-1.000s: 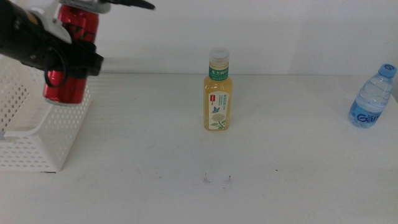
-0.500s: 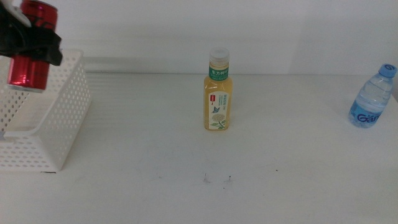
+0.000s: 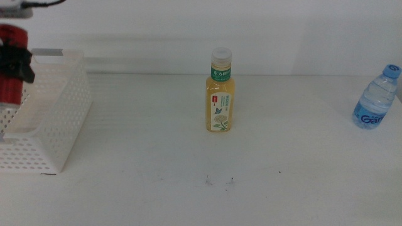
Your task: Use arms to grab the bottles and put them into the dustbin to the left of the table.
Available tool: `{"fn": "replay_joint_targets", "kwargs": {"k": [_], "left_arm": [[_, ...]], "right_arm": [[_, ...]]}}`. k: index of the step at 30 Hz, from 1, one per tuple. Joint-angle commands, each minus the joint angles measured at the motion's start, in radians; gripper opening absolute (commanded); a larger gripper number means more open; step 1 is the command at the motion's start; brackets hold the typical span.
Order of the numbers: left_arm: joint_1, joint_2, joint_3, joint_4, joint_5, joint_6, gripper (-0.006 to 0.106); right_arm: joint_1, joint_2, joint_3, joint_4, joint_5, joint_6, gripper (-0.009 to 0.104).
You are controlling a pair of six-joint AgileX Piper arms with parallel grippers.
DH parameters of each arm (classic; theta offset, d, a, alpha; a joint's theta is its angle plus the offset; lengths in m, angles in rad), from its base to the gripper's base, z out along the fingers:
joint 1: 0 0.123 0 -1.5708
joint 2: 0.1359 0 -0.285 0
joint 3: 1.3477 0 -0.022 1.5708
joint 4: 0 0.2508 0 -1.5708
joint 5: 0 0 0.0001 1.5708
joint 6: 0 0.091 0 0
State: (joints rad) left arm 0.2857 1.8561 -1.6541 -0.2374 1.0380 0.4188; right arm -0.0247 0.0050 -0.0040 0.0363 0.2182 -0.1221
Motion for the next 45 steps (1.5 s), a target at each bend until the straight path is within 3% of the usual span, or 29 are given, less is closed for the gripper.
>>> {"fn": "replay_joint_targets", "kwargs": {"k": [1,25,37,45], "left_arm": [[0.017,0.023,-0.015,-0.038,-0.018,0.019,0.034],[0.021,0.149,-0.013,-0.041,-0.064,0.053,0.036],[0.021,0.152,-0.013,-0.017,-0.06,0.051,0.077],[0.021,0.142,-0.025,-0.027,0.002,0.043,0.089]], "right_arm": [[-0.006,-0.005,0.004,-0.007,-0.009,-0.006,0.093],[-0.006,-0.005,0.004,-0.007,-0.009,-0.006,0.093],[-0.006,-0.005,0.004,-0.007,-0.009,-0.006,0.093],[-0.006,-0.005,0.004,-0.007,-0.009,-0.006,0.093]]}}
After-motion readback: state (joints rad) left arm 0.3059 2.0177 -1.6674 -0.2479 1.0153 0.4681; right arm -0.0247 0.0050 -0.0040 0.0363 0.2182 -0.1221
